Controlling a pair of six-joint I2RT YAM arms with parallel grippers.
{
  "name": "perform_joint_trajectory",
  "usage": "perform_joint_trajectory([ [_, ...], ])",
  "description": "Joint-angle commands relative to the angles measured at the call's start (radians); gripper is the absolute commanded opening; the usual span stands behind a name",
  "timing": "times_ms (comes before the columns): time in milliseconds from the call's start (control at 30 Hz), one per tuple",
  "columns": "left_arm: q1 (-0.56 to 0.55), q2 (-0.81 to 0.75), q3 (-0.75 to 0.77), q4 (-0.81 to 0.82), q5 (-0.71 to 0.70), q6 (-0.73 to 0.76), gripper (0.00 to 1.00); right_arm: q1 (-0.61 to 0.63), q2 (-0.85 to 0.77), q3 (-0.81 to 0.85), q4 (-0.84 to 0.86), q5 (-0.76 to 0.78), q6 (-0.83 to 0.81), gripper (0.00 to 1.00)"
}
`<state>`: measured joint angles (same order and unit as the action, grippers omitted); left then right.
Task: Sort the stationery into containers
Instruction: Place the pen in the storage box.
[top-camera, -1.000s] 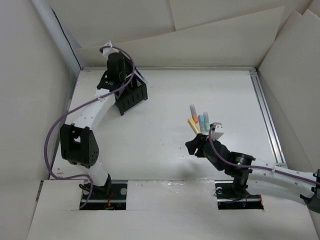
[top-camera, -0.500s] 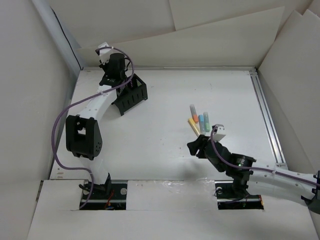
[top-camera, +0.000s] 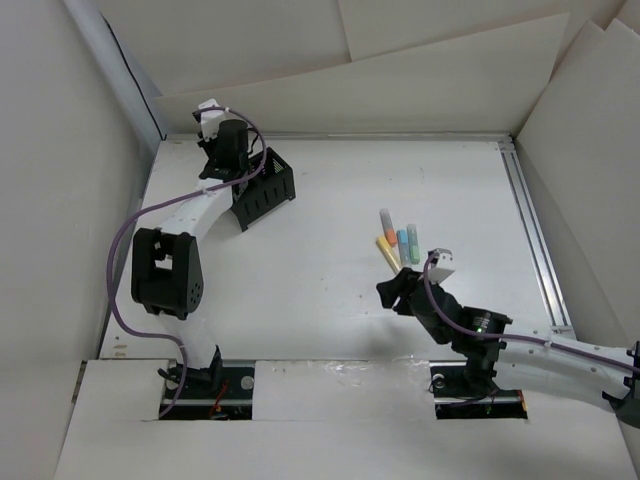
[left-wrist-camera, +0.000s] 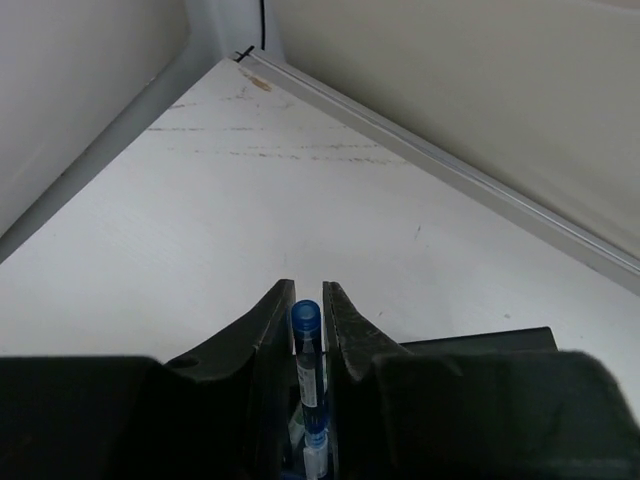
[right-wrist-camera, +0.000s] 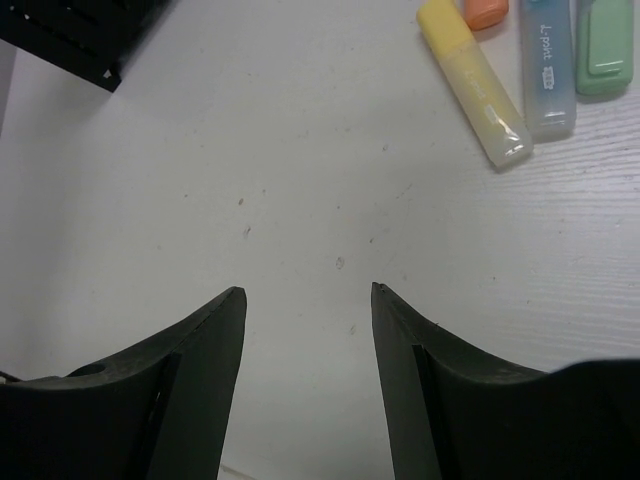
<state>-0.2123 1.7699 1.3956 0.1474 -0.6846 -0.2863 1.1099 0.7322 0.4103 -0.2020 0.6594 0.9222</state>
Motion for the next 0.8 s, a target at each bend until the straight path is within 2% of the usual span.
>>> perform_joint_trajectory([
  [0, -0.01, -0.029, -0.009, 0.034, 0.034, -0.023, 0.15, 0.01, -0.011, 0.008, -0.014, 0.063, 0.035, 0.59],
  [33, -0.01, -0.029, -0.018, 0.044, 0.034, -0.024, 0.19, 0.01, -0.011, 0.008, -0.014, 0.072, 0.035, 0.59],
  [67, -0.021, -0.038, -0.018, 0.044, 0.034, -0.024, 0.29, 0.01, -0.002, 0.018, -0.028, 0.072, 0.046, 0.59],
  [133, -0.03, -0.047, -0.018, 0.044, 0.046, -0.014, 0.39, 0.01, 0.013, 0.027, -0.062, 0.112, 0.075, 0.6],
  [267, -0.03, -0.085, -0.007, 0.021, 0.056, -0.024, 0.49, 0.01, 0.064, 0.067, -0.143, 0.169, 0.153, 0.61],
  [333, -0.03, -0.124, 0.003, 0.012, 0.077, -0.05, 0.51, -0.001, 0.105, 0.1, -0.186, 0.18, 0.197, 0.57],
  [400, -0.03, -0.15, 0.026, -0.003, 0.123, -0.071, 0.51, -0.033, 0.137, 0.126, -0.198, 0.195, 0.211, 0.44],
  [433, -0.03, -0.176, 0.061, -0.02, 0.147, -0.091, 0.51, -0.048, 0.177, 0.137, -0.198, 0.195, 0.221, 0.34],
  [467, -0.03, -0.19, 0.074, -0.031, 0.201, -0.126, 0.49, -0.062, 0.199, 0.148, -0.198, 0.195, 0.221, 0.13],
  [500, -0.045, -0.205, 0.083, -0.031, 0.224, -0.142, 0.45, -0.093, 0.249, 0.175, -0.198, 0.195, 0.207, 0.04],
  [533, -0.045, -0.222, 0.083, -0.031, 0.259, -0.16, 0.42, -0.108, 0.275, 0.194, -0.189, 0.183, 0.207, 0.0],
  [633, -0.045, -0.27, 0.092, -0.017, 0.454, -0.305, 0.34, -0.176, 0.355, 0.252, -0.149, 0.151, 0.155, 0.0],
  [667, -0.045, -0.297, 0.044, 0.001, 0.506, -0.342, 0.33, -0.195, 0.405, 0.263, -0.105, 0.132, 0.111, 0.03],
  [700, -0.055, -0.309, 0.005, 0.035, 0.619, -0.378, 0.33, -0.215, 0.429, 0.272, -0.081, 0.091, 0.089, 0.08],
  [767, -0.09, -0.335, -0.078, 0.135, 0.666, -0.447, 0.29, -0.272, 0.491, 0.283, -0.036, 0.057, 0.046, 0.2],
])
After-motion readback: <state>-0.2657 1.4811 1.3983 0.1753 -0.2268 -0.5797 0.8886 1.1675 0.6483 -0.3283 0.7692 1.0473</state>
